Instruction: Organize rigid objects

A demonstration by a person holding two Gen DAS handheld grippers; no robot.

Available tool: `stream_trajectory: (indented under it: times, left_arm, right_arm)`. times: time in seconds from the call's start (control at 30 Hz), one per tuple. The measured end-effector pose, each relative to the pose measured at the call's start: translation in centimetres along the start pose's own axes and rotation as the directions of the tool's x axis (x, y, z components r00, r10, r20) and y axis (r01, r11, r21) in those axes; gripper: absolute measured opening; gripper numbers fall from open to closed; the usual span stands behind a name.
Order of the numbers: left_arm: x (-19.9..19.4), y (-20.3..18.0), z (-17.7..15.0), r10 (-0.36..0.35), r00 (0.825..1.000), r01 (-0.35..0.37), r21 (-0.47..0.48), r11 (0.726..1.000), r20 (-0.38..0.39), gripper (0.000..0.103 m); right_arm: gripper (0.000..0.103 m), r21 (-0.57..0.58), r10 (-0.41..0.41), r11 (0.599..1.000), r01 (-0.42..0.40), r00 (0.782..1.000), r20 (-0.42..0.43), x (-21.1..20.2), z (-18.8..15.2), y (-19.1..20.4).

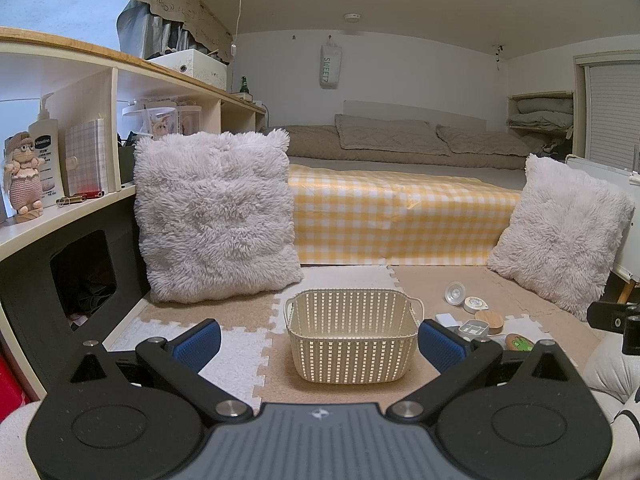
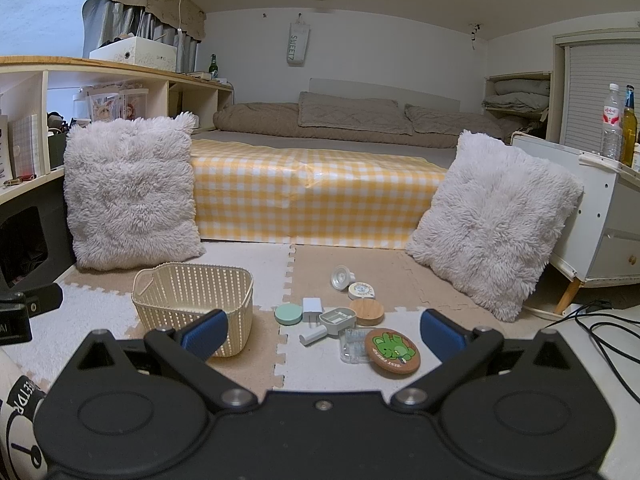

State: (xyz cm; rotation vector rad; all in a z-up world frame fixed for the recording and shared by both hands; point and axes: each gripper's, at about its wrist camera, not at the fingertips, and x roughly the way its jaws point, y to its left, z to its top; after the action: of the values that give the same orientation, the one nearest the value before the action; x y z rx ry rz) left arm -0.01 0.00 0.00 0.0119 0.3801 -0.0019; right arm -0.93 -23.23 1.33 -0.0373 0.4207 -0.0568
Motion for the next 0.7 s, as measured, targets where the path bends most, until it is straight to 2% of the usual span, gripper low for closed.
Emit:
stream_trajectory:
  times: [0.7]
  left_arm:
    - [-0.38, -0.16, 0.37, 0.002, 1.0, -0.002, 0.003, 1.0, 0.013, 0.103]
  right_arm:
    - [0.103, 0.019, 0.005, 1.0, -0.005, 1.0, 0.009, -0.35, 0.16, -0.3]
